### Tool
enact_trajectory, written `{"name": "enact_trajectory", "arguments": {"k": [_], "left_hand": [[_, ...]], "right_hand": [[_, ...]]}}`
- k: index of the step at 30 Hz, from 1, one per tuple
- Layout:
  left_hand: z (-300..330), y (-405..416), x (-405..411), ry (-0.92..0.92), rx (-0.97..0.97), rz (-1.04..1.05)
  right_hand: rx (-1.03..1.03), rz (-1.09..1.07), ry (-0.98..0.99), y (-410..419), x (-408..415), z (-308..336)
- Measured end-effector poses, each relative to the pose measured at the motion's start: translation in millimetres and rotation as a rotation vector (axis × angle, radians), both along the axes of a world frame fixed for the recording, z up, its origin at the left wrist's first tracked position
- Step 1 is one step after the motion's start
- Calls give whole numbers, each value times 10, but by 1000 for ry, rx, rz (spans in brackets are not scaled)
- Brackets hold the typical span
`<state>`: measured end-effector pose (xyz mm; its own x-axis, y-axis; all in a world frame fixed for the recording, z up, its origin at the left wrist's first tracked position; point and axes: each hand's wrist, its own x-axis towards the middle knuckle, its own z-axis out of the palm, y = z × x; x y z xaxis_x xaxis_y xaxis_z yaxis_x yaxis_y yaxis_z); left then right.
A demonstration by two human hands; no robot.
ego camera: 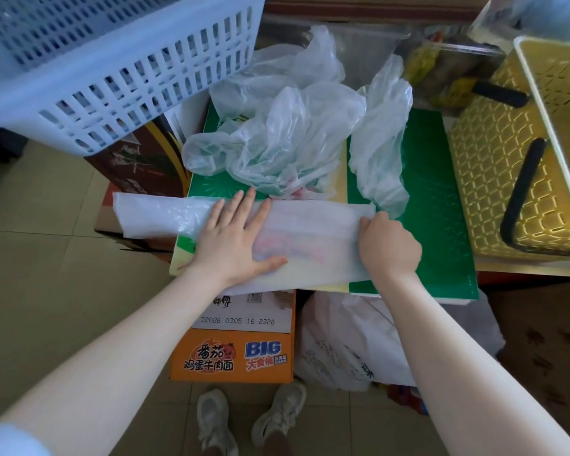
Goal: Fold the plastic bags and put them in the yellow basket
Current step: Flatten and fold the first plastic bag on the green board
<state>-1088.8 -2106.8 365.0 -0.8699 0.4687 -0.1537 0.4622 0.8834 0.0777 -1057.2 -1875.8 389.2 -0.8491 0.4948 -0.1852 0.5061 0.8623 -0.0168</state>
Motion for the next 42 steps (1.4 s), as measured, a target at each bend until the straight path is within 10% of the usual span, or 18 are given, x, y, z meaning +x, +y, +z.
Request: {"name": "enact_trajectory", "arguments": {"k": [8,13,33,42], "left_hand": [[4,-11,-15,-10,9,-11],[2,-11,-1,5,7,-12],[77,-87,-12,-20,-96,-7],[145,1105,226,18,210,-225]], "right_hand": [[248,243,303,-168,73,54],[-185,626,237,-766,31,-114],[-48,364,70,28,209,-292],[-67,400,67,54,211,-313]]}}
